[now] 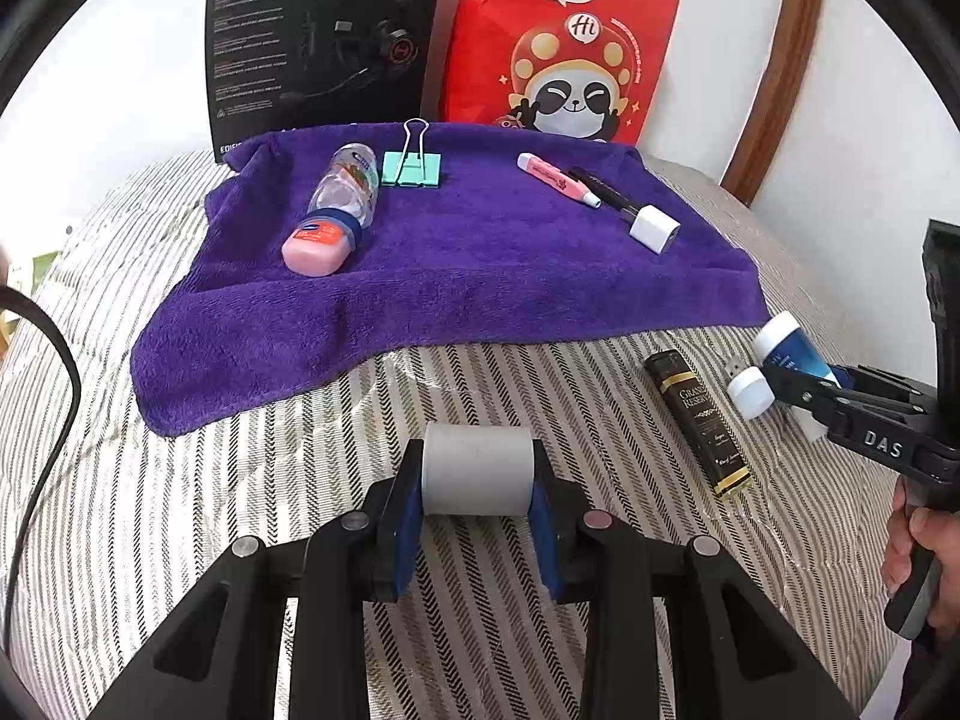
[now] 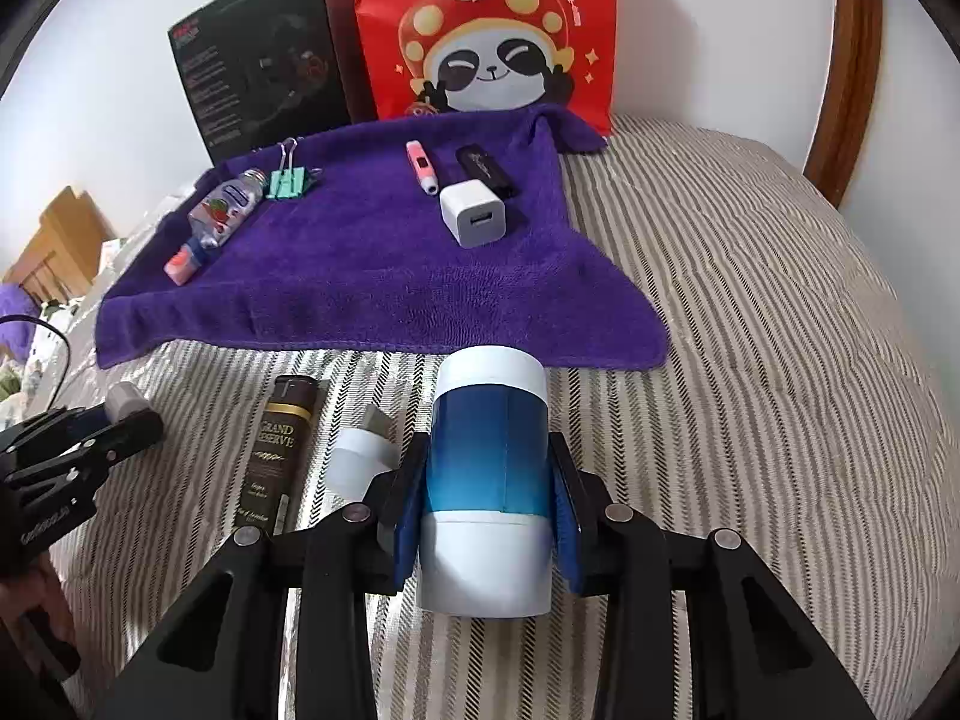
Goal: Organize rigid objects
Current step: 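Carry the tape roll and blue container onto the purple towel and open both tools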
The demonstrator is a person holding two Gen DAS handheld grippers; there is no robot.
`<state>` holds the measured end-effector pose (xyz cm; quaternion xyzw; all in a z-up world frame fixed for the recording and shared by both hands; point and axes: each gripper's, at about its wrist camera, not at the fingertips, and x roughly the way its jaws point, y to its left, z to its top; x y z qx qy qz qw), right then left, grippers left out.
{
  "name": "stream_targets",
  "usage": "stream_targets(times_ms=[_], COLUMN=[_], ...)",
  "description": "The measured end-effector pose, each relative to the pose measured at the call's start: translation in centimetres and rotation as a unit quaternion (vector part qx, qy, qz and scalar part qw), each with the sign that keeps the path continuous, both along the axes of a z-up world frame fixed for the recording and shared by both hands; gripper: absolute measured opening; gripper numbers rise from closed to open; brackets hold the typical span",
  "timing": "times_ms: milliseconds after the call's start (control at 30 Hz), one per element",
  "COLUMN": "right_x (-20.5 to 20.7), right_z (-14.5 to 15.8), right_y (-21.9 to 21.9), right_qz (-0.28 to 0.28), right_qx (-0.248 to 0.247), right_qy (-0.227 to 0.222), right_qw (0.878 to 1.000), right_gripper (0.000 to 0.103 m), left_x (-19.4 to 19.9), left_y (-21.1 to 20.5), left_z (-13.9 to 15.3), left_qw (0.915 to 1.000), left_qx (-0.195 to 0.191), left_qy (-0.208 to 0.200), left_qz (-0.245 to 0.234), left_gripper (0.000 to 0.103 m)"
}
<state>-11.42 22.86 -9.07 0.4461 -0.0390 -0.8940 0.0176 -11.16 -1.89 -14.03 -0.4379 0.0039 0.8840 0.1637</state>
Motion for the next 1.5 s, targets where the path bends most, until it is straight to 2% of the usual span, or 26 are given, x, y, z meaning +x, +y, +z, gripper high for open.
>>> stream_targets(times_ms=[200, 533, 667, 900, 1133, 1200, 1300, 1500], right_x=[0.5, 0.1, -1.2, -6.0, -11.2, -12.5, -13.4, -15.0], right_z=[1.1, 3.1, 4.4, 5.9, 5.1, 4.5, 3.5, 1.6], right_y=[0.9, 1.5, 1.2, 0.2, -1.4, -2.2, -3.6, -4.1], right_qz=[0.012, 0.031, 0.048, 0.088, 0.124, 0.139, 0.16, 0.179], right_qx=[-0.008, -0.034, -0.029, -0.033, -0.04, -0.027, 0.018, 0.021], right_qy=[0.008, 0.026, 0.031, 0.032, 0.005, -0.007, -0.01, -0.038], right_qw=[1.0, 0.999, 0.998, 0.995, 0.991, 0.99, 0.987, 0.983], right_gripper=[0.037, 0.037, 0.036, 0.036, 0.036, 0.036, 0.036, 0.036], left_x=[-0.1, -0.8, -2.5, -6.6, -10.4, -11.3, -12.4, -13.3], left_y=[-1.0, -2.0, -2.6, -2.7, -0.9, -0.5, 0.0, 0.9], left_z=[0.6, 3.6, 5.0, 6.1, 4.8, 4.2, 3.2, 2.0], left_qw=[0.9999, 0.9999, 0.9998, 0.9999, 0.9997, 0.9993, 0.9985, 0.9955], left_qx=[0.01, 0.005, 0.007, 0.004, -0.006, -0.012, -0.023, -0.042], left_qy=[-0.005, 0.007, 0.01, 0.009, -0.004, -0.009, -0.016, -0.028], left_qz=[0.007, 0.013, 0.015, 0.005, -0.025, -0.033, -0.046, -0.081], left_gripper=[0.03, 0.03, 0.03, 0.03, 0.03, 0.03, 0.03, 0.03])
